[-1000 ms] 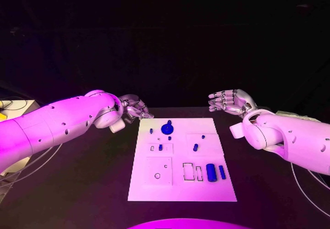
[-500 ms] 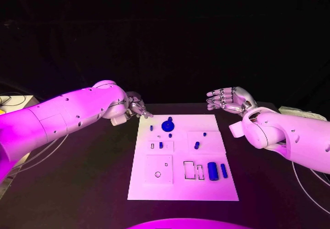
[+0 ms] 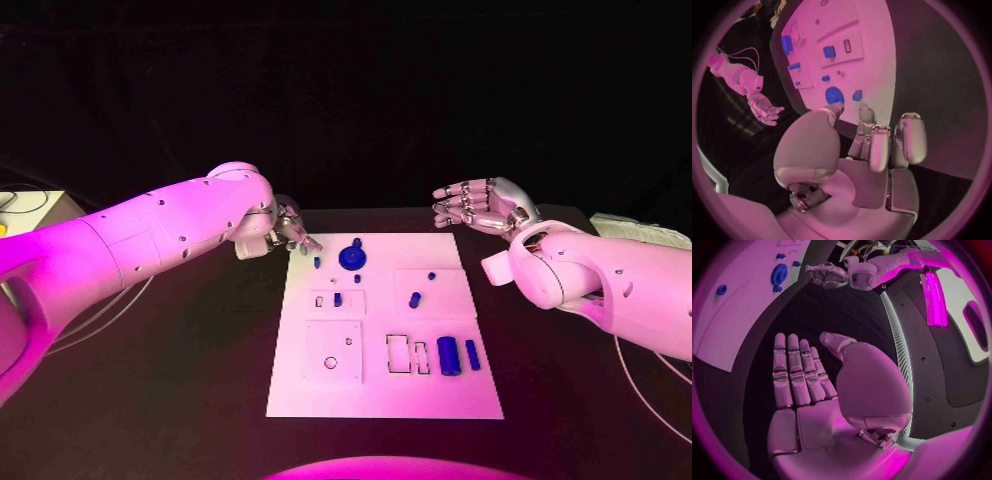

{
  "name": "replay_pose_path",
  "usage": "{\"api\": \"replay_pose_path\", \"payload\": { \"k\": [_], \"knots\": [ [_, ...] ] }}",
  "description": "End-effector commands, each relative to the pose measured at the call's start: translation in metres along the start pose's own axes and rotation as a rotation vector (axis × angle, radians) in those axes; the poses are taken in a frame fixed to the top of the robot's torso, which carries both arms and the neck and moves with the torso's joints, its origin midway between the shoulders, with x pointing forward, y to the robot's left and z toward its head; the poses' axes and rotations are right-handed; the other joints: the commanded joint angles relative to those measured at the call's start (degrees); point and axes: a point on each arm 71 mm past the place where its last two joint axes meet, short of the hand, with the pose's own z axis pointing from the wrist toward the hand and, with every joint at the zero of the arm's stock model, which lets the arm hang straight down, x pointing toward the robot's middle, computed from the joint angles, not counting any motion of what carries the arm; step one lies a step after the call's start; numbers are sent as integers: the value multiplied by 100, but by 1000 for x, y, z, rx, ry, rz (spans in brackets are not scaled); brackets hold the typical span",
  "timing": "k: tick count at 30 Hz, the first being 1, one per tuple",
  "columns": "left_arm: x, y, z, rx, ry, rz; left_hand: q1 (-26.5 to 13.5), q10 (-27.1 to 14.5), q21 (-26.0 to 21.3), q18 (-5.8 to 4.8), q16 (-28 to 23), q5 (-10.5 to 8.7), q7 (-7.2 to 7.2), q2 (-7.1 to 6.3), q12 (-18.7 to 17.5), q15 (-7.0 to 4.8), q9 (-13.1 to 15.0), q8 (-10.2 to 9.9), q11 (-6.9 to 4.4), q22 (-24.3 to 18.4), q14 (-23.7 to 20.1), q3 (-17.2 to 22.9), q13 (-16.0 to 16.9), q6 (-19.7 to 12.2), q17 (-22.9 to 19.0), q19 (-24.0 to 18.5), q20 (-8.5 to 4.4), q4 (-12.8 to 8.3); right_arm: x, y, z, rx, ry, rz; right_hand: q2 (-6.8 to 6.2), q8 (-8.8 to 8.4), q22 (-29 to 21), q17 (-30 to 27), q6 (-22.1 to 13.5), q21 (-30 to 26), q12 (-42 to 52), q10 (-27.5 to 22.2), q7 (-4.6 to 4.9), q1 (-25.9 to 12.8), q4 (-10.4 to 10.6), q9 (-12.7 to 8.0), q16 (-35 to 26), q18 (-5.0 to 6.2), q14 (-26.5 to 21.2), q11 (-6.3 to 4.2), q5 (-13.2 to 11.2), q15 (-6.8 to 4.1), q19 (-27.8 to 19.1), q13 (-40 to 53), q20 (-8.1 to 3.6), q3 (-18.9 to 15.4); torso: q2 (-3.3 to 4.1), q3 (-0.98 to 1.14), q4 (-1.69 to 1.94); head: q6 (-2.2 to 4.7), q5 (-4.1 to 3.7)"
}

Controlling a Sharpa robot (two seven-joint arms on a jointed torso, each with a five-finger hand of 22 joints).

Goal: Assemble the parts on the task board

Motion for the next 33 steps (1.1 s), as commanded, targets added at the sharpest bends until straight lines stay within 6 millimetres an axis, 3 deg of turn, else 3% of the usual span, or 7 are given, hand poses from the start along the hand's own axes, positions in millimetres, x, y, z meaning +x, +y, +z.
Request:
{"api": "replay_pose_path", "payload": {
  "k": [1, 6, 16, 33],
  "knots": [
    [3, -2, 0, -27, 57, 51, -76, -55, 3, -43, 14, -1, 5, 10, -42, 9, 12, -42, 14, 18, 409, -42, -16, -43, 1096, -28, 38, -5, 0, 2, 0, -14, 9, -11, 34, -20, -5, -4, 38, -35, -18, 19, 12, -5, -14, -5, -35, 30, 24, 10, -23, 12, 27, -10, 8, 9, 68, -6, -12, 1, -7],
    [5, -6, 1, -20, 66, 58, -263, -83, -4, -38, 6, -13, 17, 31, -38, 27, 43, -80, 31, 7, 398, -153, -18, -66, 1082, -53, 59, 1, 0, 3, 1, -14, 9, -12, 31, -30, -22, -19, 30, -43, -26, 6, 21, -11, -12, -11, -44, 27, 17, 17, -22, 17, 25, -11, 11, 8, 108, -16, -20, 13, -5],
    [6, -10, 2, -8, 68, 59, -377, -71, 3, -38, 9, -11, 13, 64, -15, 28, 73, -94, 29, 15, 400, -256, 8, -58, 1088, -56, 66, -4, 1, 3, 2, -14, 9, -13, 31, -33, -28, -23, 28, -45, -28, 2, 23, -13, -11, -13, -47, 27, 16, 19, -21, 19, 25, -11, 12, 9, 137, -5, -24, -3, -2],
    [7, -12, 4, 1, 83, 64, -4, -74, 5, -34, 1, 41, -19, 230, 0, 5, 157, -96, -3, 13, 393, -86, 34, 8, 1076, -78, 55, -59, 1, 3, 2, -14, 8, -14, 32, -41, -43, -35, 24, -52, -31, -7, 30, -14, -10, -17, -53, 26, 12, 24, -16, 23, 24, -11, 15, 10, 169, -8, -27, -10, -17]
  ]
}}
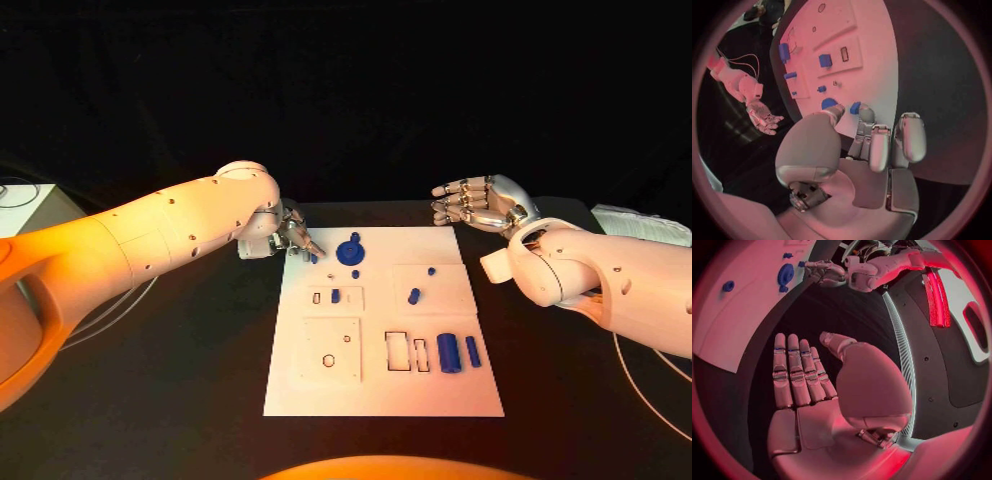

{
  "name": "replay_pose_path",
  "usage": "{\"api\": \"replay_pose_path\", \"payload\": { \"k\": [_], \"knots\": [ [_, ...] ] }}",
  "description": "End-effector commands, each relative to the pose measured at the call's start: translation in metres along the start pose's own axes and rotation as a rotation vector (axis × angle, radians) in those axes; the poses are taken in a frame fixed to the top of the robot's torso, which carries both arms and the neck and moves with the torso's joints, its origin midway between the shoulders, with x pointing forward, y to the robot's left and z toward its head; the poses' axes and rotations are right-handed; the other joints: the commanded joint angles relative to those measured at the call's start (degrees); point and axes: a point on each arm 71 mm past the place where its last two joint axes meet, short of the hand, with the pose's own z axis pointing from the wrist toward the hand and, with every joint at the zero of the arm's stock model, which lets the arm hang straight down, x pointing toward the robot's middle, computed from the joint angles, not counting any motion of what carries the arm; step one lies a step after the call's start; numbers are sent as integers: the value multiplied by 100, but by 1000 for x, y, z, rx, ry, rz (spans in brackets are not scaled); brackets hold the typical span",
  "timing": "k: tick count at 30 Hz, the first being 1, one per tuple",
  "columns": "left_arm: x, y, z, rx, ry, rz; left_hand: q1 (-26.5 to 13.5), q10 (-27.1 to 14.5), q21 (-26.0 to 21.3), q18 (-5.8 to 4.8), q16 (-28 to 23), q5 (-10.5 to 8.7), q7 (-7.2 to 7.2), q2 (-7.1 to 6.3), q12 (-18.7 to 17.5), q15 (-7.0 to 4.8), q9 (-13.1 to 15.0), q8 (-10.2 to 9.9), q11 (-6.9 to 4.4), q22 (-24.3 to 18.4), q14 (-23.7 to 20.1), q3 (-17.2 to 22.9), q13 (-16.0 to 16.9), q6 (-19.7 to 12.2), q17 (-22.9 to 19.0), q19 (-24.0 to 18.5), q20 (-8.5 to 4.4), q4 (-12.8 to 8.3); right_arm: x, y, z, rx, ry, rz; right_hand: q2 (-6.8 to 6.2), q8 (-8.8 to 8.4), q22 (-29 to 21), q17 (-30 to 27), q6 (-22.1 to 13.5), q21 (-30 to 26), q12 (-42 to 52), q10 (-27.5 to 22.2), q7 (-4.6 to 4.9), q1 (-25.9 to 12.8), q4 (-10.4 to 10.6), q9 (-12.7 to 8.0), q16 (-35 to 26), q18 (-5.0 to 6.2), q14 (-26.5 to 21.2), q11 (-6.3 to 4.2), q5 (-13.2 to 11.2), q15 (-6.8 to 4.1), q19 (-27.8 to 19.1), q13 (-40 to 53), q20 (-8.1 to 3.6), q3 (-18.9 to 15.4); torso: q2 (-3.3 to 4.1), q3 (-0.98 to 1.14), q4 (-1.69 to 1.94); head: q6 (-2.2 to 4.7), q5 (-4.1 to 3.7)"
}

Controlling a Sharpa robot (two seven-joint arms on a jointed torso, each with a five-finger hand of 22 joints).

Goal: Assemble the parts on the task board

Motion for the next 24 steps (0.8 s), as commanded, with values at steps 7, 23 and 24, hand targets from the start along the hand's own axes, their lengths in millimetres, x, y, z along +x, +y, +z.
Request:
{"api": "replay_pose_path", "payload": {
  "k": [7, 23, 24],
  "knots": [
    [0, -5, 1, 26, 3, -3, 219, 36, 17, -36, -11, 19, -65, 139, 69, -23, 88, 21, -62, 28, 387, 295, 65, 76, 1059, -22, -14, 4, 1, 2, 0, -12, 9, -5, 32, -20, -6, -6, 24, -28, -31, -7, 30, -14, -10, -7, -30, 26, 13, 24, -16, 23, 24, -7, 14, 10, 18, 2, 7, -32, -21],
    [0, -6, 2, 32, 9, -7, 229, 76, 24, -38, -15, 13, -101, 117, 96, -47, 164, 103, -91, 36, 386, 387, 101, 134, 1054, -17, -31, 7, 2, 2, 1, -14, 7, -6, 37, -24, -18, -15, 25, -31, -31, -8, 38, -17, -7, -10, -34, 26, 14, 28, -5, 24, 26, -6, 16, 13, 22, 7, 9, -58, -31],
    [0, -6, 2, 33, 12, -6, 259, 80, 23, -37, -16, 18, -112, 110, 97, -57, 185, 120, -102, 35, 386, 430, 104, 133, 1051, -19, -38, -10, 2, 2, 1, -14, 7, -6, 37, -24, -18, -15, 25, -31, -31, -8, 38, -17, -7, -10, -34, 26, 14, 28, -5, 24, 26, -6, 16, 13, 22, 6, 7, -64, -28]
  ]
}}
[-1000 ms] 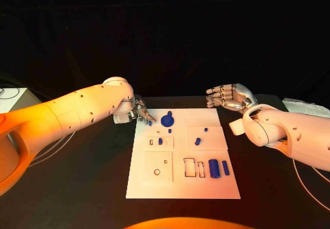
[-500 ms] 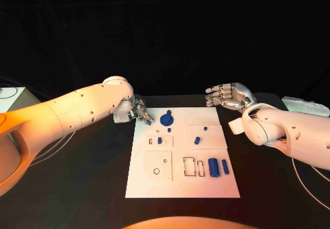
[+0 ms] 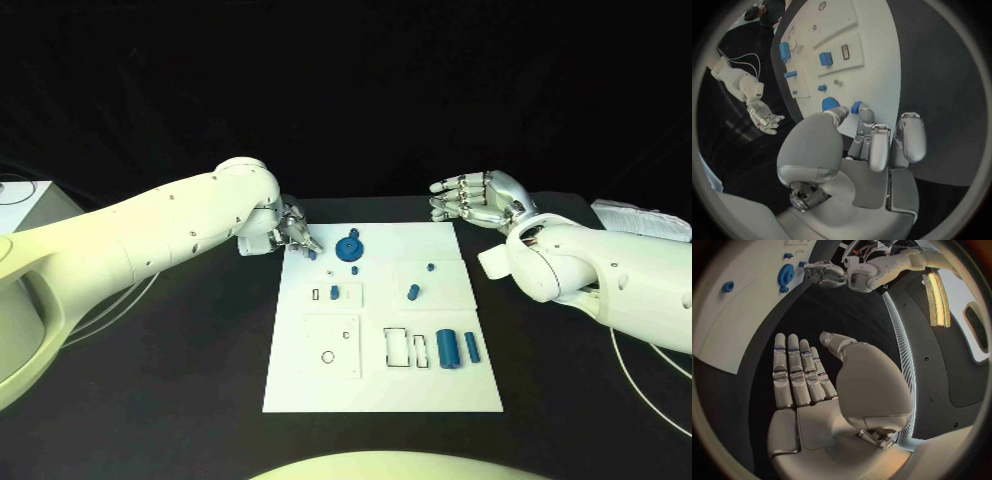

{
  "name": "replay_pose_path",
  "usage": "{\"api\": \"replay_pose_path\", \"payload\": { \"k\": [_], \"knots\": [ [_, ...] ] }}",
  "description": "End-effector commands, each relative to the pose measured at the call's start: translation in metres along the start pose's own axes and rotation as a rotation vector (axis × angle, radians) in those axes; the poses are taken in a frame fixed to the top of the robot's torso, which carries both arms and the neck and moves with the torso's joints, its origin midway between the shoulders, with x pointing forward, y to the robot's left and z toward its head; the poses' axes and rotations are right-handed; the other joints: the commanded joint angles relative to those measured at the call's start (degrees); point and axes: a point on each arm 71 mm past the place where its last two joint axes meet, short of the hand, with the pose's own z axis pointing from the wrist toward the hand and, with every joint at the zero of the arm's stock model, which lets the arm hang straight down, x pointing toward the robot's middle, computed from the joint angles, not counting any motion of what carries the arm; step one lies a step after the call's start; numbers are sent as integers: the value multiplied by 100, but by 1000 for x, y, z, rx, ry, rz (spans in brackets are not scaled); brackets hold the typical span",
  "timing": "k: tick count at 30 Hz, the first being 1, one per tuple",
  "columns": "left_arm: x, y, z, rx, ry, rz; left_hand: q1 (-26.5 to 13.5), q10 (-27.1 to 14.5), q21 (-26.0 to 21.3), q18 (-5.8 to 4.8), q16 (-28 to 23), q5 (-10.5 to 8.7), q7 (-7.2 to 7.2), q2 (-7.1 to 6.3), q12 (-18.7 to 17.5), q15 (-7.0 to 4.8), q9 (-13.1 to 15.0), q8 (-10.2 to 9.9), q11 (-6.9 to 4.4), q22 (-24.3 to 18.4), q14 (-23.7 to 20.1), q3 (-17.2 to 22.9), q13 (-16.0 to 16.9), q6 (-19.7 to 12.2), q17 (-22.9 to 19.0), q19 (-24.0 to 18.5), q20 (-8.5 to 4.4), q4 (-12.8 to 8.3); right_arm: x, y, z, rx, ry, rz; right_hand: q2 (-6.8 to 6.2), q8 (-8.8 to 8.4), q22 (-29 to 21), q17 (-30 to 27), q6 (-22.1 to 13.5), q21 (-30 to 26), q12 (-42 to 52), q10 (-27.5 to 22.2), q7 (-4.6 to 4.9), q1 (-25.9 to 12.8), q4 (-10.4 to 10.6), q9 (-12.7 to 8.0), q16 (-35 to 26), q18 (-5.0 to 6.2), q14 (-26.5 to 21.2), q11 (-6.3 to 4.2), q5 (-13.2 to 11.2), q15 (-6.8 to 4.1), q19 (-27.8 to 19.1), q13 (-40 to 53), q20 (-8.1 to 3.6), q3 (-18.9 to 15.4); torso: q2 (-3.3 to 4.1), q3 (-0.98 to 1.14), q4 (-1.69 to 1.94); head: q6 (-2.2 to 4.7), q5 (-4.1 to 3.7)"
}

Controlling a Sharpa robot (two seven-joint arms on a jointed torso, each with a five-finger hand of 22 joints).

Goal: Assemble the parts on the task board

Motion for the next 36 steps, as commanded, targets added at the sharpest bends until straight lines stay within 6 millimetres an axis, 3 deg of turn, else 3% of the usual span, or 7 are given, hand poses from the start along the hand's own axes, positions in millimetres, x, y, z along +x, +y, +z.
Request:
{"api": "replay_pose_path", "payload": {
  "k": [1, 7, 13, 27, 30, 32, 36],
  "knots": [
    [1, -4, 0, 22, 16, 1, 90, 18, 27, -38, -17, 15, -16, -29, 31, -48, 37, 57, -45, 38, 400, 99, 11, 29, 1050, -18, -42, -17, 1, 1, 0, -13, 7, -6, 37, -24, -5, -8, 25, -31, -31, -9, 38, -17, -7, -8, -34, 26, 14, 27, -5, 24, 26, -7, 16, 13, 5, -1, -2, -8, 3],
    [2, -4, 0, 24, 25, 7, 461, 52, 20, -35, -13, 13, -64, -84, 16, -113, 203, 174, -108, 30, 409, 805, 44, -20, 1065, -31, -98, -373, 1, 1, 0, -13, 7, -5, 37, -24, -5, -8, 25, -31, -31, -9, 38, -17, -7, -8, -34, 26, 14, 27, -5, 24, 26, -7, 16, 13, 8, 5, 0, -15, 3],
    [2, -4, 1, 25, 29, 7, 333, 154, 40, -42, -3, 6, -66, -183, 6, -115, 455, 369, -114, 58, 423, 1792, 92, -101, 1091, -13, -125, -861, 1, 1, 0, -13, 7, -5, 37, -24, -5, -8, 25, -31, -31, -9, 38, -17, -7, -8, -34, 26, 14, 27, -5, 24, 26, -7, 16, 13, 14, 6, -3, -33, -1],
    [1, -2, -1, 59, 16, -60, -48, 459, 123, -65, 31, 145, -75, -243, 184, -137, 668, 531, -130, 164, 458, 2709, 389, -17, 1161, 64, -137, -1455, 1, 1, 1, -11, 8, -5, 37, -24, -5, -8, 25, -31, -31, -9, 38, -17, -7, -8, -34, 26, 14, 27, -5, 24, 26, -7, 16, 13, 10, 4, 9, -38, -14],
    [1, -2, -2, 74, 17, -93, -217, 607, 145, -69, 39, 462, -105, -300, 284, -165, 701, 565, -159, 189, 470, 2848, 529, 69, 1178, 84, -156, -1564, 1, 1, 1, -10, 8, -5, 38, -29, -20, -18, 27, -34, -30, -9, 47, -24, -2, -12, -36, 26, 18, 33, 6, 27, 30, -5, 18, 12, 11, 2, 14, -33, -18],
    [2, -1, -3, 86, 20, -120, -368, 745, 172, -76, 61, 867, -143, -346, 375, -202, 734, 610, -200, 219, 491, 2933, 659, 154, 1218, 110, -181, -1668, 0, 1, 1, -10, 8, -5, 38, -29, -20, -18, 27, -34, -30, -9, 47, -24, -2, -12, -36, 26, 18, 33, 6, 27, 30, -5, 18, 12, 6, 2, 16, -30, -13],
    [4, 0, -8, 110, 11, -161, -567, 931, 249, -103, 103, 1362, -198, -393, 491, -256, 771, 672, -255, 325, 526, 3001, 824, 259, 1294, 202, -227, -1788, 0, 0, 1, -8, 8, -6, 37, -30, -23, -21, 28, -35, -30, -9, 47, -24, -2, -13, -37, 26, 19, 33, 9, 27, 31, -5, 18, 12, -1, 5, 15, -30, -3]
  ]
}}
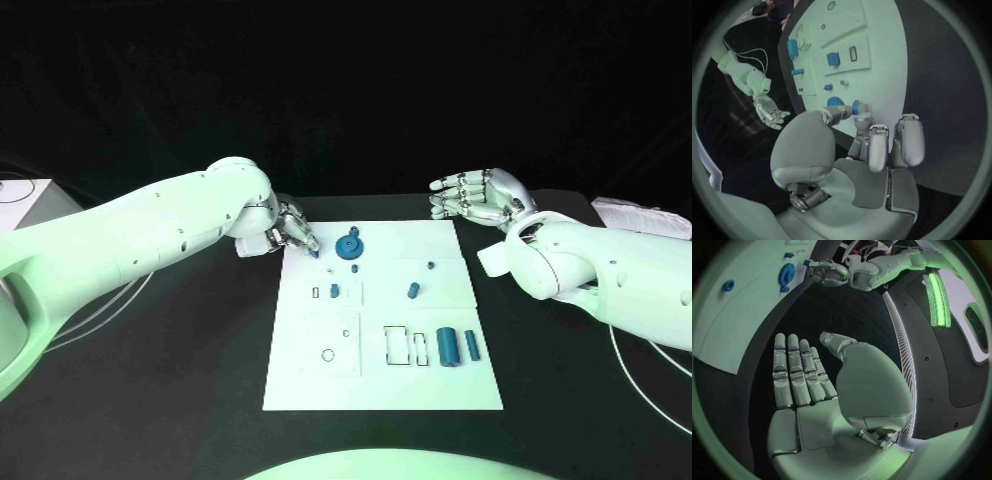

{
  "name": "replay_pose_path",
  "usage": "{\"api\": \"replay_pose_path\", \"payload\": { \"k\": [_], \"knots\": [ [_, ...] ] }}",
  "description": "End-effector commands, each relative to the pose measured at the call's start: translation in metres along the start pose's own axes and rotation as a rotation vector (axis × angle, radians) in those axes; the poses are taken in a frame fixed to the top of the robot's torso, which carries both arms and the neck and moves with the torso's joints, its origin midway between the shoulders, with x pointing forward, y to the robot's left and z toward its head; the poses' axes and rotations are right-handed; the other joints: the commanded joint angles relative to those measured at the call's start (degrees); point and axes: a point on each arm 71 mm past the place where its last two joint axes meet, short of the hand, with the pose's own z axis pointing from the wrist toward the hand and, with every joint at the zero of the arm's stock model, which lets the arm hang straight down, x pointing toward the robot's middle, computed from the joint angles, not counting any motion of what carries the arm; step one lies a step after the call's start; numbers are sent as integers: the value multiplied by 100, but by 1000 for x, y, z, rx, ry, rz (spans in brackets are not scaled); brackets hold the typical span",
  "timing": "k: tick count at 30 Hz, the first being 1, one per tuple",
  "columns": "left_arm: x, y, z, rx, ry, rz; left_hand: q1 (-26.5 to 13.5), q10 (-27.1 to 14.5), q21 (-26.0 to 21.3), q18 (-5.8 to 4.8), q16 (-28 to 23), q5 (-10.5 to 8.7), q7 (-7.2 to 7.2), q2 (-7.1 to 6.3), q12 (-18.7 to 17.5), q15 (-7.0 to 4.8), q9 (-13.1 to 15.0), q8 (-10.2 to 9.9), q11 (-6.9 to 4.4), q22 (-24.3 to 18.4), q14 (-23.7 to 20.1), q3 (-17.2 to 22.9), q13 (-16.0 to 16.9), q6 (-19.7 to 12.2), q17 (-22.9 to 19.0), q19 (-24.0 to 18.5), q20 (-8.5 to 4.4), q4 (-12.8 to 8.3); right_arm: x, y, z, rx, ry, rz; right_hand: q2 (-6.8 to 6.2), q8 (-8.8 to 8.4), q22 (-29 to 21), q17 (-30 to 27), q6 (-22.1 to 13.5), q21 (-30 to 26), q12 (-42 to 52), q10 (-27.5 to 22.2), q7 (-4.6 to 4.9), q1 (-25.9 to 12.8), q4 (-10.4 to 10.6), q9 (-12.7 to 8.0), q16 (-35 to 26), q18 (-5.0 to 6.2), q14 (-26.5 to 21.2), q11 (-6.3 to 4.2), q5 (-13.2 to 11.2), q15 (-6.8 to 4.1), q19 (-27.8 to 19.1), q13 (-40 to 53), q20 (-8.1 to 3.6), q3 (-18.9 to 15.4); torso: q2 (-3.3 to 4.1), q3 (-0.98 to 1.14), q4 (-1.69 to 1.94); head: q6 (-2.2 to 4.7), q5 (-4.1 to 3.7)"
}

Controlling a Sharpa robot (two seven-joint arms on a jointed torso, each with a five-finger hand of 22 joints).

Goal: Assemble the parts on the task board

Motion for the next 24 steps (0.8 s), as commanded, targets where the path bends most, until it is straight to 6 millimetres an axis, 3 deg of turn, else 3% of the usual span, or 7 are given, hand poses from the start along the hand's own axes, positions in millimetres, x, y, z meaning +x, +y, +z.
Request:
{"api": "replay_pose_path", "payload": {
  "k": [1, 7, 16, 24],
  "knots": [
    [2, -5, -5, 58, -14, -87, -166, 146, 87, -119, 27, 416, -91, -23, 89, -81, 28, 69, -48, 385, 543, 1034, 125, 146, 1308, 124, -22, -1115, 0, 1, 0, -9, 11, -3, 37, -30, -8, -7, 28, -35, -30, -9, 47, -24, -2, -5, -37, 26, 19, 33, 9, 27, 31, -6, 18, 12, -17, 2, 4, -2, 16],
    [8, -2, -15, 82, -55, -92, -293, 238, 183, -155, 46, 610, -130, -8, 128, -121, 34, 110, -85, 523, 557, 1128, 188, 200, 1343, 239, -67, -1225, -1, 0, -1, -7, 9, -4, 38, -33, -16, -14, 28, -36, -30, -12, 46, -20, -6, -7, -39, 26, 19, 33, 23, 28, 32, -6, 18, 15, -43, 5, 9, -13, 43],
    [22, 8, -28, 83, -140, -96, -384, 318, 223, -169, 84, 696, -160, -39, 177, -148, 26, 155, -114, 579, 580, 1203, 260, 250, 1413, 284, -92, -1321, -3, -2, -2, -3, 4, -6, 35, -37, -26, -21, 28, -38, -32, -16, 44, -14, -11, -10, -42, 26, 19, 34, 38, 28, 34, -7, 19, 18, -95, 7, 45, -62, 64],
    [40, 16, -36, 80, -180, -74, -432, 383, 230, -171, 112, 747, -180, -58, 224, -165, 12, 181, -133, 586, 596, 1258, 330, 292, 1464, 291, -105, -1369, -5, -3, -4, 0, 1, -7, 32, -38, -29, -23, 27, -38, -32, -18, 44, -14, -12, -11, -43, 26, 18, 34, 41, 29, 34, -7, 19, 17, -148, 18, 94, -176, 90]
  ]
}}
